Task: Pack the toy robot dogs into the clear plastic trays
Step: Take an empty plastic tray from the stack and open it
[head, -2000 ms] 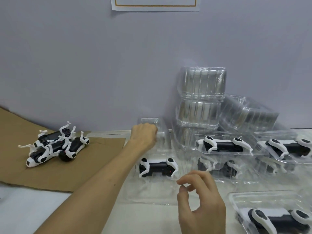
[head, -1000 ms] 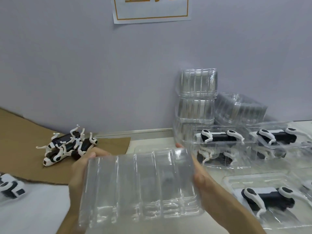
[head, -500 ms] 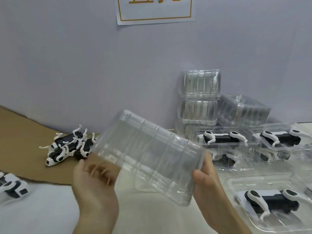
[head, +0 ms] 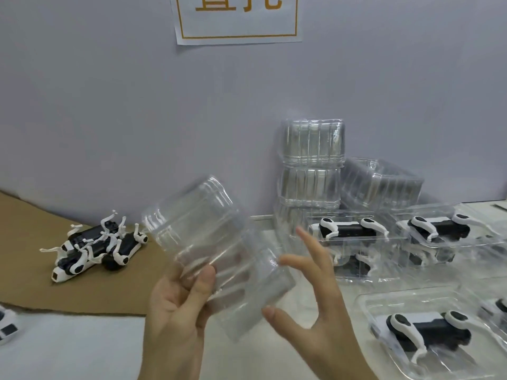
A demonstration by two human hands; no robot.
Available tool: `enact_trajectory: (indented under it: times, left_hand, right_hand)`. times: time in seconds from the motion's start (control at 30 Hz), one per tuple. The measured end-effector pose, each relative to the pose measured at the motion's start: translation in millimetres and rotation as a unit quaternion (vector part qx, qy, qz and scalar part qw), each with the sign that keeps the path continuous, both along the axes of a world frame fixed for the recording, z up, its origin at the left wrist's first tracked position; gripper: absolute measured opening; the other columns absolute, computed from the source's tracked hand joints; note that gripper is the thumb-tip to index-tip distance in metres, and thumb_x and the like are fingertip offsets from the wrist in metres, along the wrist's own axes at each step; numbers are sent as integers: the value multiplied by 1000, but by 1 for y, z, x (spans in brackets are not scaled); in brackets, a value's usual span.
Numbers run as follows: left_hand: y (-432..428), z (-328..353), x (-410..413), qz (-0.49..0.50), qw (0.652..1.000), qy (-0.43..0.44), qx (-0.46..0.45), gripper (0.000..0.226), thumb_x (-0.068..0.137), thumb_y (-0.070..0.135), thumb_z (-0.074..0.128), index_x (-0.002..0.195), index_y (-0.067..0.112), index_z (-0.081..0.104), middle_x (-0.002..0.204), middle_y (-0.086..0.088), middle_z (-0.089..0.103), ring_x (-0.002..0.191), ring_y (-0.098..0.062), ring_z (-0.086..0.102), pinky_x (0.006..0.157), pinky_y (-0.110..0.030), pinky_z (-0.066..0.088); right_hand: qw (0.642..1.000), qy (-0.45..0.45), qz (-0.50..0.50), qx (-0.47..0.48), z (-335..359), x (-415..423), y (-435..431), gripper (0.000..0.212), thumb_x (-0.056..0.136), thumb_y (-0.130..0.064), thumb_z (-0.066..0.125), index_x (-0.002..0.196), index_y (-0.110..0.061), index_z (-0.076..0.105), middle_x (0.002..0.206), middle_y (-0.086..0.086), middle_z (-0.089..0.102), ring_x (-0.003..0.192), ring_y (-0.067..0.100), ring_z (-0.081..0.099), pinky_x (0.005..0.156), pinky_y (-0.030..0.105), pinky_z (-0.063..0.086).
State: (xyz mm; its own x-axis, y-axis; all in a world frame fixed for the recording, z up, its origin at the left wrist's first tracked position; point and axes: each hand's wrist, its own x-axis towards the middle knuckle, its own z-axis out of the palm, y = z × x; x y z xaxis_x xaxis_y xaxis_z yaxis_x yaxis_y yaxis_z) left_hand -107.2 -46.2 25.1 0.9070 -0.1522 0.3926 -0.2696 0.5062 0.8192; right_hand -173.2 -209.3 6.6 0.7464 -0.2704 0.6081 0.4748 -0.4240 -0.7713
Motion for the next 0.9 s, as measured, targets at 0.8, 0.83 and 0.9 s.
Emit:
enact_trajectory:
  times: [0.8, 0.83, 0.9]
  left_hand:
    - [10, 3, -5, 7, 991, -114, 65, 14, 80, 28, 65, 90, 28, 76, 85, -13, 77, 77, -33, 76, 60, -39, 62]
    - [12, 4, -5, 25, 990, -121, 62, 17, 83, 24, 62, 90, 30, 76, 83, -9, 77, 76, -28, 76, 61, -38, 62]
    - [18, 5, 1, 72, 988, -128, 54, 24, 90, 16, 55, 91, 32, 74, 81, 0, 76, 72, -18, 75, 59, -31, 61]
  right_hand:
    - [989, -60, 17, 134, 11, -5, 3, 31, 79, -55, 77, 96, -29, 75, 94, 3, 76, 91, 23, 71, 86, 28, 53]
    - [988, -67, 14, 137, 11, -6, 3, 31, 79, -55, 76, 95, -29, 74, 91, 5, 76, 90, 25, 71, 86, 30, 54]
    - [986, -90, 3, 143, 13, -8, 0, 26, 82, -51, 75, 93, -28, 73, 85, 6, 75, 88, 26, 71, 85, 30, 53]
